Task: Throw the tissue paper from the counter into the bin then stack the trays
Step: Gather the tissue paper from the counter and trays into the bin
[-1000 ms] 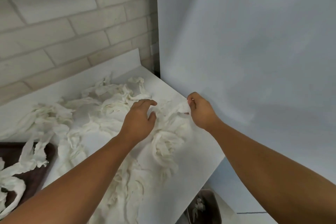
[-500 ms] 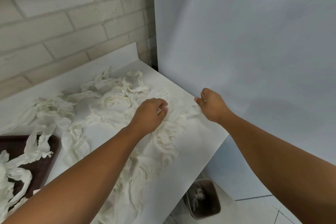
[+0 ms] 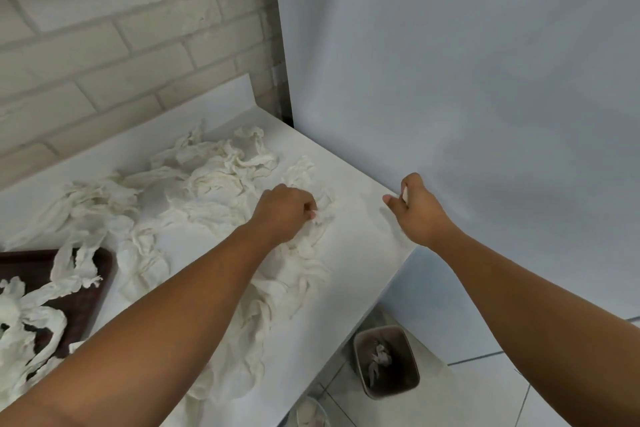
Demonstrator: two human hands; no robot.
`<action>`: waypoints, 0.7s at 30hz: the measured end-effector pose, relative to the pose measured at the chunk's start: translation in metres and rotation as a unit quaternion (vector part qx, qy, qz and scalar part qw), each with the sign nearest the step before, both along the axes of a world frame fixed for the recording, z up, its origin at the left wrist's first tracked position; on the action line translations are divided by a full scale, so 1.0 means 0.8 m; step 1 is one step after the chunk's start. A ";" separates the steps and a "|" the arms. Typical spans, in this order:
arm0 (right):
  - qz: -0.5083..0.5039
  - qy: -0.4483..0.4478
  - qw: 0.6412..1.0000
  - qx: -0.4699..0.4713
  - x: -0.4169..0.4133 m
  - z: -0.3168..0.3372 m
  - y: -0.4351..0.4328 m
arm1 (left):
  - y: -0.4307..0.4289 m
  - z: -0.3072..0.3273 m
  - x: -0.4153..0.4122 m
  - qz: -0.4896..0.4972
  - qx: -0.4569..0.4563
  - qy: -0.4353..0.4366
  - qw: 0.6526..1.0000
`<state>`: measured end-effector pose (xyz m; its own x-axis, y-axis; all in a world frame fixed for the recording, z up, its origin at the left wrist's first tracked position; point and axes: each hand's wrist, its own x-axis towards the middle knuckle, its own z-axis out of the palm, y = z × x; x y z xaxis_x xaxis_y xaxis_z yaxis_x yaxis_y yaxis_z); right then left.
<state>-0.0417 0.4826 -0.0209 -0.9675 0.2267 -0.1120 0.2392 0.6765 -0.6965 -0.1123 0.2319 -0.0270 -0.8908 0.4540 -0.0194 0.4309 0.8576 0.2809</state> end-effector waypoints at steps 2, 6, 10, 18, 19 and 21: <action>0.014 -0.008 0.999 -0.045 0.006 0.000 0.002 | -0.004 0.020 -0.002 0.030 0.066 -0.027 0.997; 0.037 0.000 0.998 -0.053 0.018 0.007 0.011 | -0.014 0.058 0.003 0.075 0.125 -0.030 0.989; 0.042 -0.004 0.995 -0.089 0.039 0.027 0.022 | -0.012 0.094 0.019 0.137 0.226 -0.055 0.963; 0.049 0.043 0.981 -0.180 0.108 0.070 0.060 | 0.047 0.183 0.100 0.161 0.378 -0.023 0.912; 0.047 0.050 0.979 -0.190 0.116 0.073 0.067 | 0.062 0.192 0.115 0.159 0.403 -0.030 0.901; 0.050 0.064 0.980 -0.184 0.133 0.079 0.080 | 0.095 0.203 0.146 0.151 0.446 -0.038 0.882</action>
